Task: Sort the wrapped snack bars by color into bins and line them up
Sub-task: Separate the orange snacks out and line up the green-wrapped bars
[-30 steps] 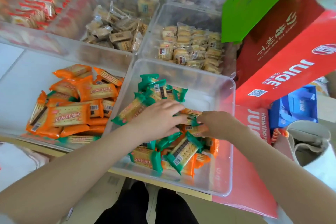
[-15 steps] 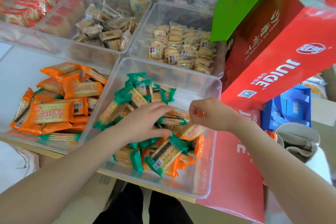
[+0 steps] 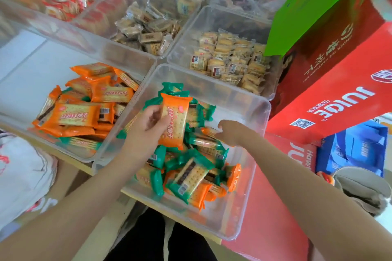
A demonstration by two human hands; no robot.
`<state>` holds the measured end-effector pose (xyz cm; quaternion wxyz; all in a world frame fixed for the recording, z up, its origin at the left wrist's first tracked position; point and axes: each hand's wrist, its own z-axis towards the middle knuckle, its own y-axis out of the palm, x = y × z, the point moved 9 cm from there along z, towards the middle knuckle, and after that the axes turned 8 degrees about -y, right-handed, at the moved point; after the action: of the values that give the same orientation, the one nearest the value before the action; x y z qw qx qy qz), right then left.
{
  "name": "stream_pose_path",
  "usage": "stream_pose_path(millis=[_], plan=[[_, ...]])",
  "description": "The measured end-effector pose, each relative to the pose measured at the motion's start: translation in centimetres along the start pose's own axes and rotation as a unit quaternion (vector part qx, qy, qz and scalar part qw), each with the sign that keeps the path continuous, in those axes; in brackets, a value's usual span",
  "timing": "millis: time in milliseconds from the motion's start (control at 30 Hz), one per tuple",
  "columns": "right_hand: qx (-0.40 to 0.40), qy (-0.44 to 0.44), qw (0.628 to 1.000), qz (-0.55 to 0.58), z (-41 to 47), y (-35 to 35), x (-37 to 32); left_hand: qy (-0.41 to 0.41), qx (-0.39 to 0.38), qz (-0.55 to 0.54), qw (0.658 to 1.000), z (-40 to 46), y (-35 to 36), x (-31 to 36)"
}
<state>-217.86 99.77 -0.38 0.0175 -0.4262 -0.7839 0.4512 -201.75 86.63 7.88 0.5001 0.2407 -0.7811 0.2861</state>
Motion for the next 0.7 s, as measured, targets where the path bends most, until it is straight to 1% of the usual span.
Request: stream_pose_path(millis=[33, 67, 167, 267, 333, 400, 467, 533, 567, 633, 700], plan=[[-0.027, -0.004, 0.999, -0.026, 0.6, 1.0, -0.2, -0.021, 0.015, -0.038, 0.999, 0.0, -0.8, -0.5], [-0.039, -0.008, 0.998, -0.041, 1.1, 1.6, -0.4, -0.042, 0.026, -0.068, 0.996, 0.0, -1.5, -1.1], [-0.017, -0.011, 0.998, -0.061, 1.8, 1.7, -0.6, -0.084, 0.029, -0.118, 0.989, 0.1, -2.8, -2.2], [0.006, -0.015, 0.994, -0.110, 1.1, 0.5, -1.2, -0.084, 0.017, -0.135, 0.987, 0.2, -3.6, -2.3], [0.049, -0.021, 0.991, -0.123, 0.4, -1.2, -2.1, -0.078, 0.006, -0.151, 0.985, 0.5, -4.1, -2.0], [0.121, -0.027, 0.986, -0.114, -0.9, -3.9, -3.4, -0.079, 0.014, -0.159, 0.984, 0.9, -5.5, -1.7], [0.199, -0.051, 0.977, -0.064, -2.3, -6.5, -5.2, -0.073, 0.025, -0.158, 0.984, 1.8, -7.4, -1.6], [0.259, -0.100, 0.960, 0.040, -3.5, -8.4, -8.1, -0.065, 0.025, -0.149, 0.986, 2.5, -9.0, -1.2], [0.278, -0.128, 0.947, 0.095, -3.8, -9.1, -9.9, -0.054, 0.038, -0.128, 0.990, 3.0, -10.3, -0.9], [0.282, -0.174, 0.926, 0.179, -3.3, -9.6, -13.5, -0.022, 0.082, -0.046, 0.995, 4.2, -13.4, -0.4], [0.271, -0.197, 0.915, 0.226, -1.9, -9.6, -16.8, -0.002, 0.108, 0.040, 0.993, 5.7, -16.4, -0.2]])
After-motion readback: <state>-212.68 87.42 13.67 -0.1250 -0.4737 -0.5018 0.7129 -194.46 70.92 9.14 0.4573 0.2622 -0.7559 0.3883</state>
